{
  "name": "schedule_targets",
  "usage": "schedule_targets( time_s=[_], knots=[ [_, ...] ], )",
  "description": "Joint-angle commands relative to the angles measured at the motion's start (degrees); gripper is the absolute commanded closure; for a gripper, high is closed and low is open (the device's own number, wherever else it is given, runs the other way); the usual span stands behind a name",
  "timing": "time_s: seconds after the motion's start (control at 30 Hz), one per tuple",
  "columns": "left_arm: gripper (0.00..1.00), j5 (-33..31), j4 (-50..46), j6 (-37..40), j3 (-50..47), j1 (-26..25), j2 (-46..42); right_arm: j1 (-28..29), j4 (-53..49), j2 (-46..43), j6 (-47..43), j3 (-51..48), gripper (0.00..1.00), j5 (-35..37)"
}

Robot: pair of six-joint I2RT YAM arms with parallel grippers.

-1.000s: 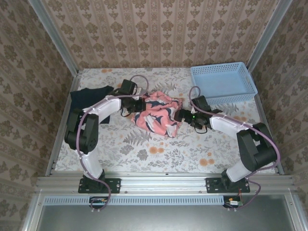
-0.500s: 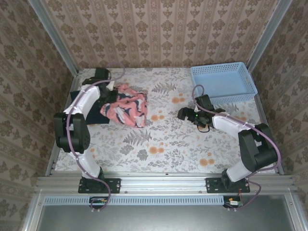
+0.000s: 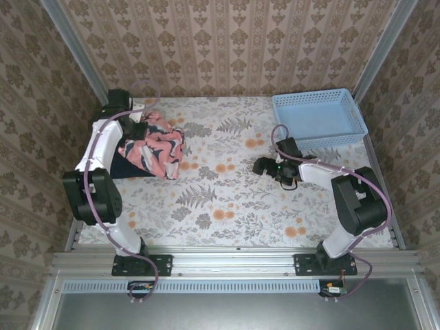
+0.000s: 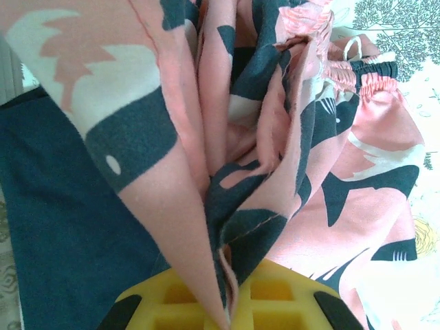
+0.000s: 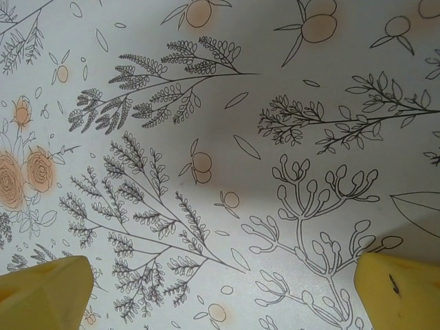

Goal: Fold and stack the mixed laundry pile

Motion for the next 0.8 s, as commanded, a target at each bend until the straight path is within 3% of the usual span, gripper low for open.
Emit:
schedule_targets(
  time_s=[0.0,0.23,0.43,0.5,0.53,0.63,0.67,0.77],
  knots=[
    [1.00,0.07,0.70,2.50,1.54,3.09,-3.19,0.09,1.39,2.40,0.50,0.28,0.00,-1.70],
    [1.00,-0.23,5.96,1.31,-1.45,11.04,-4.54,0.10,0.39,3.51,-0.06,1.42,0.00,-1.80],
    [1.00,-0.14,9.57,-0.69,-0.64,17.91,3.10,0.10,-1.65,3.10,-0.80,3.01,0.00,-1.14],
    [0.96,0.63,8.99,-1.55,-0.59,18.93,6.09,0.10,-2.30,2.47,-0.97,3.05,0.00,-0.48],
    [0.88,0.72,9.24,-1.93,-0.97,19.19,7.03,0.09,-2.47,2.29,-0.98,2.93,0.00,-0.19],
    [0.13,-1.70,9.55,-4.06,-2.10,19.30,8.72,0.05,-3.17,1.72,-1.06,2.86,0.00,0.57],
    [0.00,-2.71,9.64,-4.89,-2.33,19.35,8.66,0.10,-3.21,1.46,-1.07,2.81,0.00,0.72],
    [0.00,-5.33,9.81,-6.62,-2.64,19.01,6.69,0.10,-3.84,0.55,-1.38,3.09,0.00,1.64]
  ],
)
